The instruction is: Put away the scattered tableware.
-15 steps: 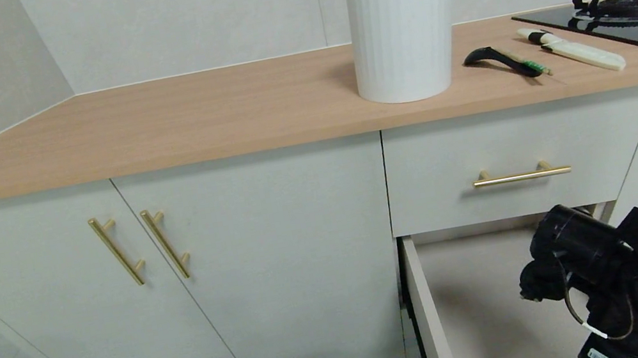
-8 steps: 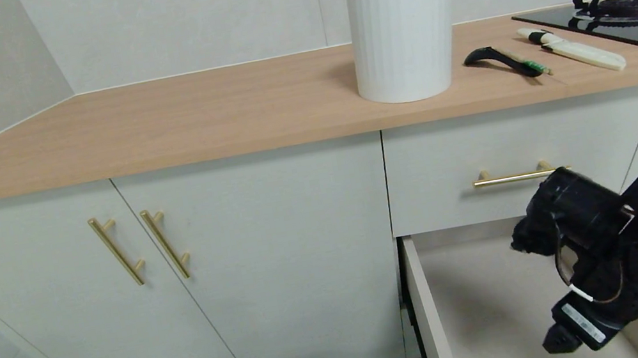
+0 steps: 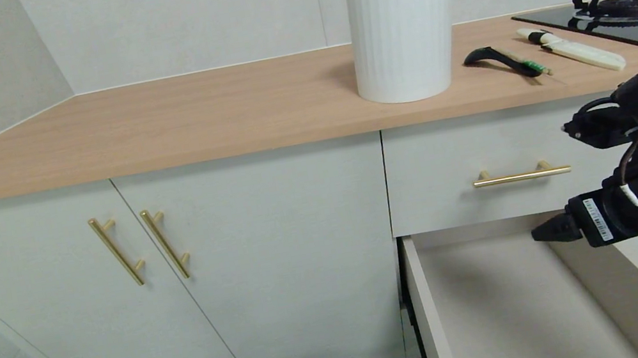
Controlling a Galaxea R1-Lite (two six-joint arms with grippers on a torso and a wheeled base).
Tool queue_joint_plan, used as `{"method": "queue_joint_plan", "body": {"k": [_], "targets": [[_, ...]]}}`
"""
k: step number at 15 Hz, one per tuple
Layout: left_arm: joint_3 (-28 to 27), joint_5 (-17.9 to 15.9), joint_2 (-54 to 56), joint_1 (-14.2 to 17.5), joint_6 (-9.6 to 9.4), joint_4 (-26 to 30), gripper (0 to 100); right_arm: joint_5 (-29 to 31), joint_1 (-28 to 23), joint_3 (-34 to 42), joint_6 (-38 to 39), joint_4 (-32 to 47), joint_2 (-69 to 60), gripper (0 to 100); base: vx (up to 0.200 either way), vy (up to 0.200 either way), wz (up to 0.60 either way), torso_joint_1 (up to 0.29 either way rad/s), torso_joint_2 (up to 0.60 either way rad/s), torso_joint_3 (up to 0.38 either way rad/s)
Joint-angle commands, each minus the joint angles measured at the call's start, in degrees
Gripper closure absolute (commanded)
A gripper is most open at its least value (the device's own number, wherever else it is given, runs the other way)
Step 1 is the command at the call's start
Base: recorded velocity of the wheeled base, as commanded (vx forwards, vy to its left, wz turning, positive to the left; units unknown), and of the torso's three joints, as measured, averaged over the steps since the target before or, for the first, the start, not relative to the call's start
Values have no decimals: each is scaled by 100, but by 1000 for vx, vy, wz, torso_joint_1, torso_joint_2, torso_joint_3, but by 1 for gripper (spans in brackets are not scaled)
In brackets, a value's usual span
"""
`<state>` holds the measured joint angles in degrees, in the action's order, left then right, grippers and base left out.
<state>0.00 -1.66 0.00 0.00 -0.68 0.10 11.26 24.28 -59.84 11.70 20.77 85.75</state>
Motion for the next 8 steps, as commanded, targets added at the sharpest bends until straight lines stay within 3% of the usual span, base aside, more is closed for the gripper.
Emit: {"method": "queue_joint_plan", "body": {"k": [1, 6, 8], "targets": [[0, -1, 0, 0, -2, -1, 0, -1, -73, -10, -37, -29, -252, 0, 0, 0, 0, 0, 0, 0], [0, -1, 0, 0, -2, -1, 0, -1, -73, 25, -54, -161, -278, 0, 0, 0, 0, 0, 0, 0], [0, -1, 0, 0, -2, -1, 0, -1, -73, 25, -54, -170, -278, 0, 0, 0, 0, 51, -212, -166]]}}
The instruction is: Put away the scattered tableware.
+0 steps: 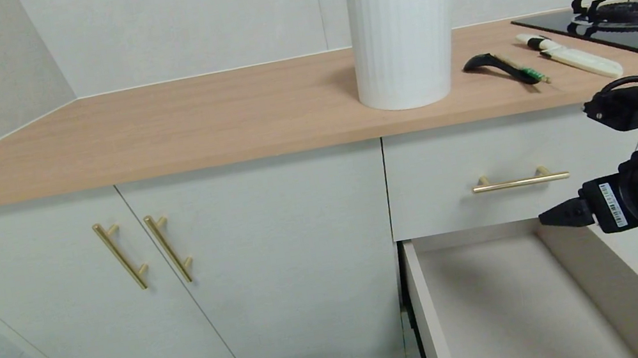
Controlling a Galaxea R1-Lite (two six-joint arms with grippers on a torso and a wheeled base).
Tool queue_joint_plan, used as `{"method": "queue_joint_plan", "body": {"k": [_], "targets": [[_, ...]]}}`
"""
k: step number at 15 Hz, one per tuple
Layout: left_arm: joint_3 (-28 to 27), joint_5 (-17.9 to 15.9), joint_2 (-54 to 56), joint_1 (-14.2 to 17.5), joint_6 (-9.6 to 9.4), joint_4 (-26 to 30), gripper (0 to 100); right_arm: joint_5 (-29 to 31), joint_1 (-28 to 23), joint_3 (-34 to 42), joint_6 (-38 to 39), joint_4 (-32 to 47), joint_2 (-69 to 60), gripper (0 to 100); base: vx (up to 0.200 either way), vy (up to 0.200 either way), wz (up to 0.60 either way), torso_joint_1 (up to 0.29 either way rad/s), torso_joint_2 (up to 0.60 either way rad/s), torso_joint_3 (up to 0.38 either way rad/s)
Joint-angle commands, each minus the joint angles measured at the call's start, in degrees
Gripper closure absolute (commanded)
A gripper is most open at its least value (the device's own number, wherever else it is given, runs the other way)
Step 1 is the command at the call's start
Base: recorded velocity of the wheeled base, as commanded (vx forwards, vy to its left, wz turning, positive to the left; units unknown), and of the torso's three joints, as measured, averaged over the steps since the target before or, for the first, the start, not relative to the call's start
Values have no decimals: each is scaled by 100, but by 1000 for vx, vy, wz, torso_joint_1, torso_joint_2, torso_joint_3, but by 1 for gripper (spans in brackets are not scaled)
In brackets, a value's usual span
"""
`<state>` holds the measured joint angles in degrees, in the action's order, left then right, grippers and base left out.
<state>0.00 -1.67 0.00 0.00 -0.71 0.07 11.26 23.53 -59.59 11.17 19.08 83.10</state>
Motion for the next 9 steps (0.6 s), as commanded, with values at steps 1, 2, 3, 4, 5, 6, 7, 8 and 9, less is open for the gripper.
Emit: {"method": "queue_joint_plan", "body": {"k": [1, 2, 3, 4, 5, 6, 7, 8, 9], "targets": [[0, 0, 0, 0, 0, 1, 0, -1, 3, 0, 0, -1, -13, 0, 0, 0, 0, 85, -281, -276], [0, 0, 0, 0, 0, 1, 0, -1, 3, 0, 0, -1, -13, 0, 0, 0, 0, 105, -159, -315], [0, 0, 0, 0, 0, 1, 0, -1, 3, 0, 0, -1, -22, 0, 0, 0, 0, 134, -398, -320], [0, 0, 0, 0, -8, 1, 0, -1, 3, 0, 0, -1, -66, 0, 0, 0, 0, 139, -579, -310], [0, 0, 0, 0, 0, 1, 0, -1, 3, 0, 0, 8, -101, 0, 0, 0, 0, 105, -535, -310], [0, 0, 0, 0, 0, 1, 0, -1, 3, 0, 0, 8, -136, 0, 0, 0, 0, 139, -510, -290], [0, 0, 0, 0, 0, 1, 0, -1, 3, 0, -9, 8, -136, 0, 0, 0, 0, 163, -476, -300], [0, 0, 0, 0, 0, 1, 0, -1, 3, 9, -71, 8, -128, 0, 0, 0, 0, 178, -461, -295], [0, 0, 0, 0, 0, 1, 0, -1, 3, 26, -88, 8, -119, 0, 0, 0, 0, 168, -452, -295]]}}
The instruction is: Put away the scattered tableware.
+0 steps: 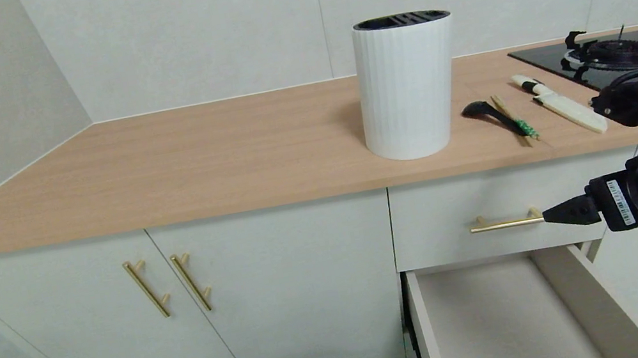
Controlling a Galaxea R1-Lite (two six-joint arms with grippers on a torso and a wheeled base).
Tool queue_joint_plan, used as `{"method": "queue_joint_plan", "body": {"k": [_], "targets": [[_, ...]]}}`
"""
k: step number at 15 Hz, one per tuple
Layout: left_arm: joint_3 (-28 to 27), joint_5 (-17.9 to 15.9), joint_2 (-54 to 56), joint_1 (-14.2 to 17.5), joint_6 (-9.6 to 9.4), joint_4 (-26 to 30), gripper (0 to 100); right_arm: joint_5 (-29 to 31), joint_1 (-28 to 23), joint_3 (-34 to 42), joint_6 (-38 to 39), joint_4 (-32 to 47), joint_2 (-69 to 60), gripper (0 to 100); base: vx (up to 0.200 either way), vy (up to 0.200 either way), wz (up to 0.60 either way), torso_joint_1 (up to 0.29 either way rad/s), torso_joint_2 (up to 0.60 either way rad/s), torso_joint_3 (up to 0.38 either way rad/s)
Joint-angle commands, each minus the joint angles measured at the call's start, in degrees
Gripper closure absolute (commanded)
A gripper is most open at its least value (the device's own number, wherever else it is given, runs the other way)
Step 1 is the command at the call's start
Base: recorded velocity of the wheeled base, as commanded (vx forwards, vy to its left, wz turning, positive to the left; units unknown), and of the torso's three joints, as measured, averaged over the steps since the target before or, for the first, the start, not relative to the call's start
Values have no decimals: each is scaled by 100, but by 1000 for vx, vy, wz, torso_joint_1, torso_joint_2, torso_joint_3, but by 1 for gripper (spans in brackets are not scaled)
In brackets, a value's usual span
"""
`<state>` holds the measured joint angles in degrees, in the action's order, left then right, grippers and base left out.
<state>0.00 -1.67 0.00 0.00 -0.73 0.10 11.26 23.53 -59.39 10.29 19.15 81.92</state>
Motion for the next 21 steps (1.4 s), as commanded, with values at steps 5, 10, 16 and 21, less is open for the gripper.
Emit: {"method": "queue_joint_plan", "body": {"k": [5, 10, 16, 21], "targets": [[0, 0, 0, 0, -6, -1, 0, -1, 3, 68, -36, -96, -9, 0, 0, 0, 0, 184, -469, -291], [0, 0, 0, 0, 3, -1, 0, -37, 3, 51, -264, -843, 78, 0, 0, 0, 0, 64, -162, -96], [0, 0, 0, 0, 3, -1, 0, 236, -147, -1083, 580, -1388, 1555, 0, 0, 0, 0, 0, 0, 0], [0, 0, 0, 0, 3, -1, 0, 965, -226, -1523, 826, -1405, 2258, 0, 0, 0, 0, 0, 0, 0]]}}
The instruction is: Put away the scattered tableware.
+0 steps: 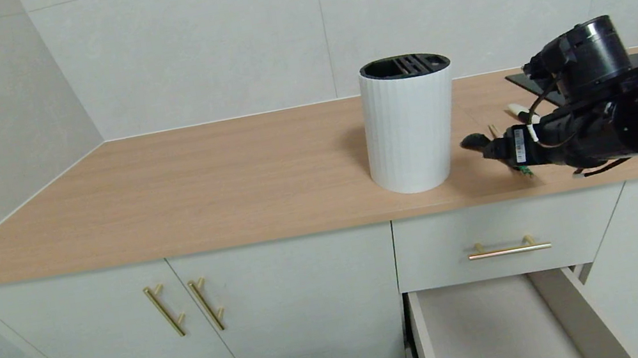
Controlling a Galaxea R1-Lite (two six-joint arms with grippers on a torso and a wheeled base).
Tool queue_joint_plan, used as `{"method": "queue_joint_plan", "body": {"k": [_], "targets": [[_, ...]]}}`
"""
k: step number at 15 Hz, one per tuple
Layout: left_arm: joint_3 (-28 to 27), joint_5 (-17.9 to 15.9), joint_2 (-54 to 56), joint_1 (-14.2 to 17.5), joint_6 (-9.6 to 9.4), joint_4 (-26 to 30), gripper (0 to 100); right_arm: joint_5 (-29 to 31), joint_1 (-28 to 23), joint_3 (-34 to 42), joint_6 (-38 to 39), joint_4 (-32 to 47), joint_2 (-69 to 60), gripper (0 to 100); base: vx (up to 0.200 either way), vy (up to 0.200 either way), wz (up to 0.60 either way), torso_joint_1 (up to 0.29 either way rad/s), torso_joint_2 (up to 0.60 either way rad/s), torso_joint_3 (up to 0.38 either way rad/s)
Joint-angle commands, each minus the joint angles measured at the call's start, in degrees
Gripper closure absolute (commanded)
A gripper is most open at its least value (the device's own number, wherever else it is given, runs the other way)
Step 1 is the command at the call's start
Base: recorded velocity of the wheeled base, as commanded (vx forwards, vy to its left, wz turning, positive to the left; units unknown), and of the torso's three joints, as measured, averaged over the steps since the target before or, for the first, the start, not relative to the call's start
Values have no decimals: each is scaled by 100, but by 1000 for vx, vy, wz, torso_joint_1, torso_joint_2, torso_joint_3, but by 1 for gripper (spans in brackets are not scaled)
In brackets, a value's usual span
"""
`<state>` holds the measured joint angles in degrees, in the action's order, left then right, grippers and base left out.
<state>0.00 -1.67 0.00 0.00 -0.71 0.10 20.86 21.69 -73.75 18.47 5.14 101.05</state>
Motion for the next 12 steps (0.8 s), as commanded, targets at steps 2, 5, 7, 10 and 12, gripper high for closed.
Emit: {"method": "queue_joint_plan", "body": {"k": [2, 5, 7, 10, 12], "targets": [[0, 0, 0, 0, 0, -1, 0, 50, -121, -95, 16, -31, 521, 0, 0, 0, 0, 0, 0, 0], [0, 0, 0, 0, 0, -1, 0, 50, -261, -174, 8, -13, 653, 0, 0, 0, 0, 0, 0, 0], [0, 0, 0, 0, 0, -1, 0, 50, -332, -236, 8, -22, 767, 0, 0, 0, 0, 0, 0, 0], [0, 0, 0, 0, 0, -1, 0, 50, -367, -245, 8, -5, 829, 0, 0, 0, 0, 0, 0, 0], [0, 0, 0, 0, 0, -1, 0, 50, -367, -245, -1, 13, 820, 0, 0, 0, 0, 0, 0, 0]]}}
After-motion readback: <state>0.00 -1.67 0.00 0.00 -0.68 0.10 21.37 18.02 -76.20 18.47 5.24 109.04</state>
